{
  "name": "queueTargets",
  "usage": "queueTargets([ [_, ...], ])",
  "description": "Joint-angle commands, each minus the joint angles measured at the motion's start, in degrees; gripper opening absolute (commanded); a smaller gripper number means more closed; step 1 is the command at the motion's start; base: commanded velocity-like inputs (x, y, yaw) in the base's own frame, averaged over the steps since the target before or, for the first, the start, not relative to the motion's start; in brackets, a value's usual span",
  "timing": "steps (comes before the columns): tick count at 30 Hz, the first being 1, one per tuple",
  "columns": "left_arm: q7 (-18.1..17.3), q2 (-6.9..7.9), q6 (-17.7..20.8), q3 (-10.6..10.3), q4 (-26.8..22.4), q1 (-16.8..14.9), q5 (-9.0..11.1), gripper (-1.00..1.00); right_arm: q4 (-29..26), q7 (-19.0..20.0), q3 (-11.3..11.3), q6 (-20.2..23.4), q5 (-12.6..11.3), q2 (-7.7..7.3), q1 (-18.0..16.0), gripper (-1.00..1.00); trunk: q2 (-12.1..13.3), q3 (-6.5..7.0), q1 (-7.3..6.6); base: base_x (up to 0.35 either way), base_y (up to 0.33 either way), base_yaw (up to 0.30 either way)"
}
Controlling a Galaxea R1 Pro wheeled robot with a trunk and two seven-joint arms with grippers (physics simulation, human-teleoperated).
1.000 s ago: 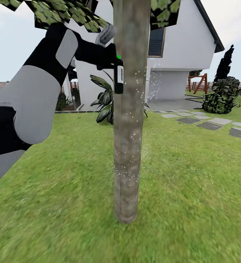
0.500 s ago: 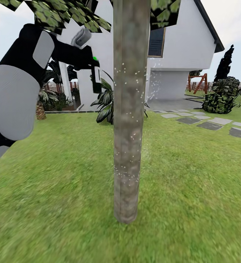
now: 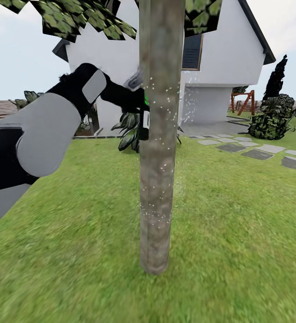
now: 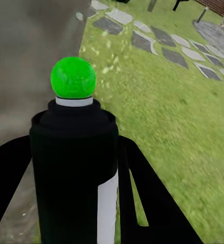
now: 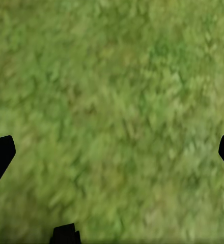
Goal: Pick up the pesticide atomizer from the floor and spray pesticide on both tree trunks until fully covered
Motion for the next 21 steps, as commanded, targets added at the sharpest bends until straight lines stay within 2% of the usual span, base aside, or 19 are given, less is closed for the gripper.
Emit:
queueTargets([
  [1, 0.06, 0.15, -1.92, 0.19, 3.27, -0.02, 0.20, -1.00, 0.00, 0.00, -0.03, 0.00, 0.00, 0.00, 0.00, 1.00, -0.01, 0.01, 0.00, 0.000, 0.000, 0.000],
  [3, 0.20, 1.06, -4.92, 0.16, 7.57, -0.02, -0.83, -1.00, 0.04, 0.00, -0.05, 0.00, 0.00, 0.00, 0.00, 1.00, -0.01, 0.01, 0.00, 0.000, 0.000, 0.000],
  [6, 0.24, 2.64, -5.82, 0.15, 8.98, -0.02, -4.90, -1.00, 0.08, 0.00, -0.07, 0.00, 0.00, 0.00, 0.00, 1.00, -0.01, 0.01, 0.00, 0.000, 0.000, 0.000],
  [8, 0.29, 4.06, -6.05, 0.15, 9.23, 0.02, -6.35, -1.00, 0.08, 0.00, -0.06, 0.00, 0.00, 0.00, 0.00, 1.00, -0.01, 0.01, 0.00, 0.000, 0.000, 0.000],
  [10, 0.32, 5.21, -6.10, 0.15, 9.27, 0.02, -6.66, -1.00, 0.09, 0.00, -0.06, 0.00, 0.00, 0.00, 0.00, 1.00, -0.01, 0.01, 0.00, 0.000, 0.000, 0.000],
  [11, 0.33, 6.29, -6.12, 0.15, 9.28, 0.02, -6.79, -1.00, 0.09, 0.00, -0.07, 0.00, 0.00, 0.00, 0.00, 1.00, -0.01, 0.01, 0.00, 0.000, 0.000, 0.000],
  [13, 0.34, 7.03, -6.12, 0.15, 9.28, 0.02, -6.85, -1.00, 0.09, 0.00, -0.02, 0.00, 0.00, 0.00, 0.00, 1.00, -0.01, 0.01, 0.00, 0.000, 0.000, 0.000],
  [15, 0.22, 7.18, -6.13, 0.09, 8.76, -0.02, -6.61, -1.00, 0.17, 0.00, -0.04, 0.00, 0.00, 0.00, 0.00, 1.00, -0.01, 0.01, 0.00, 0.000, 0.000, 0.000],
  [21, -0.02, 6.89, -5.80, 0.03, 0.81, -0.02, -6.29, -1.00, 0.68, 0.00, 0.01, 0.00, 0.00, 0.00, 0.00, 1.00, -0.01, 0.01, 0.00, 0.000, 0.000, 0.000],
])
